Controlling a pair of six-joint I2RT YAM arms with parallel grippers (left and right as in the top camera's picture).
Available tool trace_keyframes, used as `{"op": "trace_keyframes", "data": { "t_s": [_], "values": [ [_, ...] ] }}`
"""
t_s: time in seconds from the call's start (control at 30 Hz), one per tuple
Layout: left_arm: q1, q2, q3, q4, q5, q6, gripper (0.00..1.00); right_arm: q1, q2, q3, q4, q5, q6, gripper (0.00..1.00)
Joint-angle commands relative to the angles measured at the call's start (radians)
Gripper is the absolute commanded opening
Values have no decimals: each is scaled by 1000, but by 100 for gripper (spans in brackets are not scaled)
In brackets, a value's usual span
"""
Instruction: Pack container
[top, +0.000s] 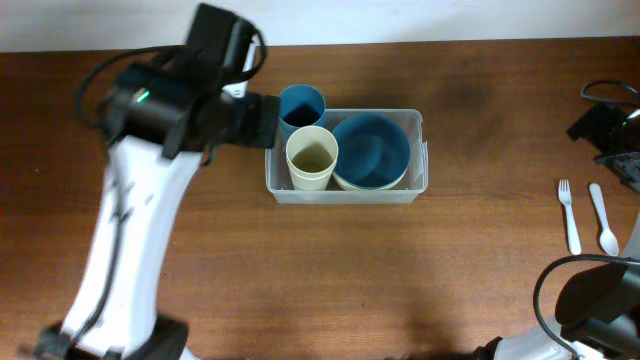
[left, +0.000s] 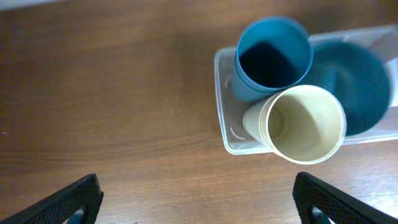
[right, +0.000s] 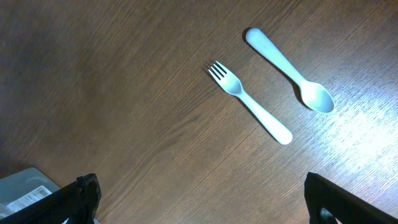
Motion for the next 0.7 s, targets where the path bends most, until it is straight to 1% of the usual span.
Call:
{"op": "trace_keyframes", "data": {
  "t_s": [0.0,0.2,0.33,0.5,0.67],
  "values": [
    [3,-124,3,-14,-48,-24,100,0,3,-5,0,2,10,99],
    [3,-194,3,-78,-95,-69,100,0,3,-5,0,2,10,99],
    [3,-192,3,-98,-114,-69,100,0,3,-5,0,2,10,99],
    [3,-192,3,-122,-175,-77,100,0,3,-5,0,2,10,99],
    [3,-194,3,-122,-164,-76,100,0,3,-5,0,2,10,99]
  ]
}}
